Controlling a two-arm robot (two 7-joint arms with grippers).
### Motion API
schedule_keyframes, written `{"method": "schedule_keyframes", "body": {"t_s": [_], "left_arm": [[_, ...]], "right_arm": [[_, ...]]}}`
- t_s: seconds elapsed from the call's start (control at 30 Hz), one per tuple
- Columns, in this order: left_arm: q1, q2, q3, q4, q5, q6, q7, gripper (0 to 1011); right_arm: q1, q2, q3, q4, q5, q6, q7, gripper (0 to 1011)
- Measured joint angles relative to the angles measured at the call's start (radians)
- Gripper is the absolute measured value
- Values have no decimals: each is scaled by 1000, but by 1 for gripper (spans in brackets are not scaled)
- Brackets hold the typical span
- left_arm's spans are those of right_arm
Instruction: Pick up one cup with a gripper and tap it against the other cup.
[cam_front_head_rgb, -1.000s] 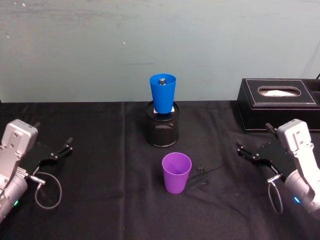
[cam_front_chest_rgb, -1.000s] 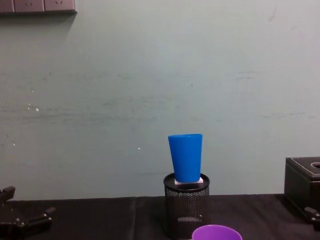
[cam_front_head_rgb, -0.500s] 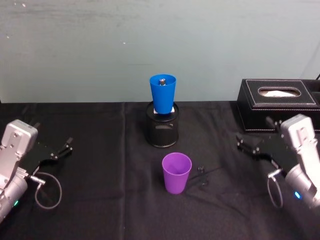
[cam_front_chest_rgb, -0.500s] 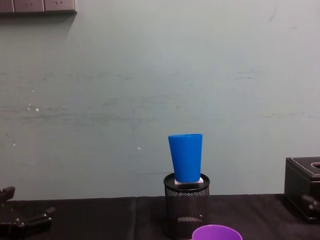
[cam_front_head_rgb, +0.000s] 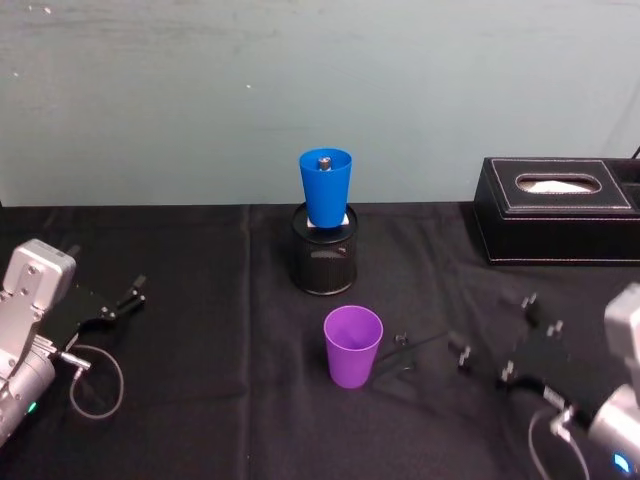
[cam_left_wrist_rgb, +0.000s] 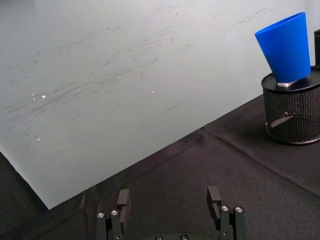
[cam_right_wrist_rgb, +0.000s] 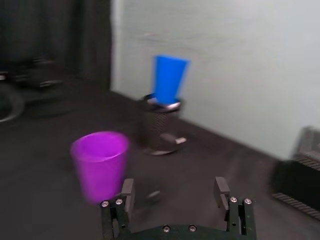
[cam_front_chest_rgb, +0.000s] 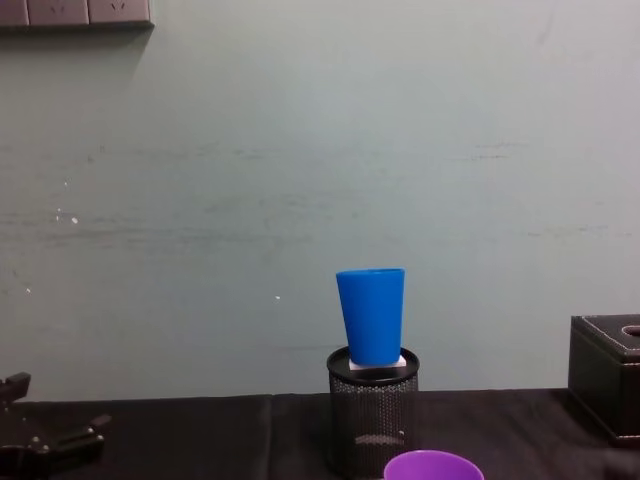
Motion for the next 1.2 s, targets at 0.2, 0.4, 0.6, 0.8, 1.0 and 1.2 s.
{"method": "schedule_keyframes", "body": {"t_s": [0.2,0.4,0.6,0.8,1.0,1.2], "left_arm": [[0,0,0,0,0,0,0,1000],[0,0,0,0,0,0,0,1000],[0,0,0,0,0,0,0,1000],[0,0,0,0,0,0,0,1000],[0,0,0,0,0,0,0,1000],[0,0,0,0,0,0,0,1000]], "right_arm": [[-16,12,-27,-4,46,-13,132,1003],[24,-24,-58,9,73,37,213,1003],[91,-83,-85,57,63,103,232,1003],[146,-136,-105,104,16,130,231,1003],[193,-184,-123,154,-48,129,212,1002],[223,-225,-128,198,-85,116,199,1003]]}}
